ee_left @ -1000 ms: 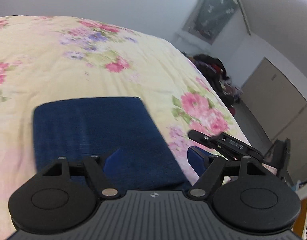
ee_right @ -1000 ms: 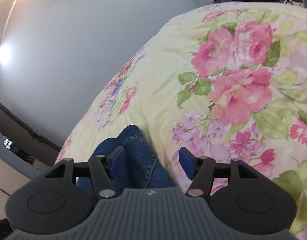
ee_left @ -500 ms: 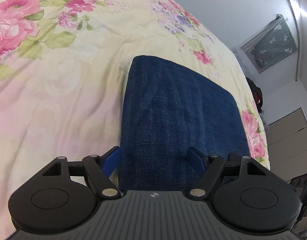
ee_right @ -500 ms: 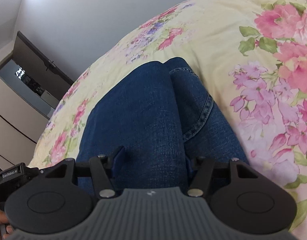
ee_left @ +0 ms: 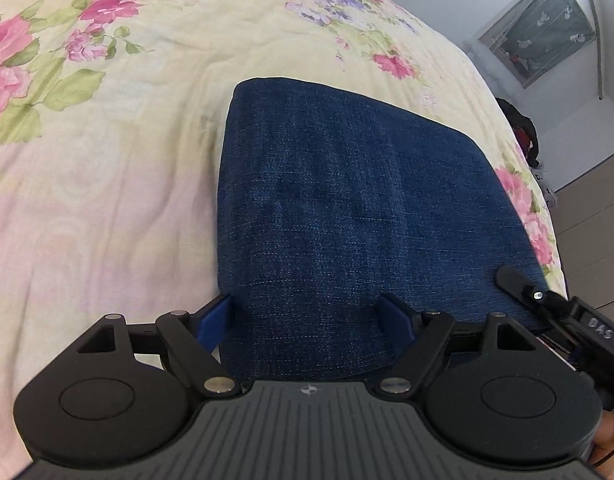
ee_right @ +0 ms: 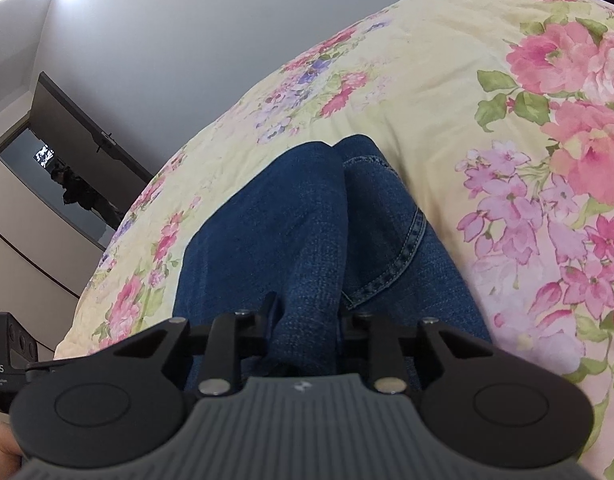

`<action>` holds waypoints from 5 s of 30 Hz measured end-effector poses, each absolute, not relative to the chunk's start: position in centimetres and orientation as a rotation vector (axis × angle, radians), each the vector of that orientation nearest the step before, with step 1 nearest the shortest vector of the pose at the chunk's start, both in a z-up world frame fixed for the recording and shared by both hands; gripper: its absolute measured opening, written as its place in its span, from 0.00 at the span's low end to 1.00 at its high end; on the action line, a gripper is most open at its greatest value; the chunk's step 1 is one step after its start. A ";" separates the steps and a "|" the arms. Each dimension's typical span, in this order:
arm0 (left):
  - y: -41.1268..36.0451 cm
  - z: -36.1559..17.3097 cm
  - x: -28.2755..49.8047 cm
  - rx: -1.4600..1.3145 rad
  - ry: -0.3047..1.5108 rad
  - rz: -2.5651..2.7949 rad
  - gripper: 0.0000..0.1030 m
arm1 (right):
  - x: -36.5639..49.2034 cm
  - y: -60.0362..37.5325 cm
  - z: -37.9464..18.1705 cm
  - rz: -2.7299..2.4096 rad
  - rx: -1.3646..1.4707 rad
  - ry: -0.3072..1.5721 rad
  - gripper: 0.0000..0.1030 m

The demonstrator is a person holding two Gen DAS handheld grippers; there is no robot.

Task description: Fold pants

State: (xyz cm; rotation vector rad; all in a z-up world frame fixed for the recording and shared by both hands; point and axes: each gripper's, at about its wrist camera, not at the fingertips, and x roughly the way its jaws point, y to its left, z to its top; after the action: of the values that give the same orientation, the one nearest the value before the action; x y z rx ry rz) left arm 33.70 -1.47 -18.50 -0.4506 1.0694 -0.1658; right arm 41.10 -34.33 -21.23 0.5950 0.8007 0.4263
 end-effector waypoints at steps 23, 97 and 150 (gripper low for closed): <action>-4.2 -18.2 34.3 -0.350 1.093 -0.193 0.84 | 40.5 -34.5 -21.8 0.257 0.241 0.856 0.43; 0.1 -20.3 37.7 -0.418 1.103 -0.299 0.94 | 47.6 -37.9 -25.5 0.425 0.486 0.948 0.80; -5.0 -15.7 25.2 -0.080 0.718 -0.281 0.78 | 30.8 -34.6 -18.5 0.435 -0.096 0.494 0.05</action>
State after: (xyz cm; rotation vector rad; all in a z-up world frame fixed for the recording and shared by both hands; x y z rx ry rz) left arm 25.15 -5.04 -15.75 -0.0798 0.7177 -0.2814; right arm 30.82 -34.59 -18.48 -0.0964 0.4937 0.4355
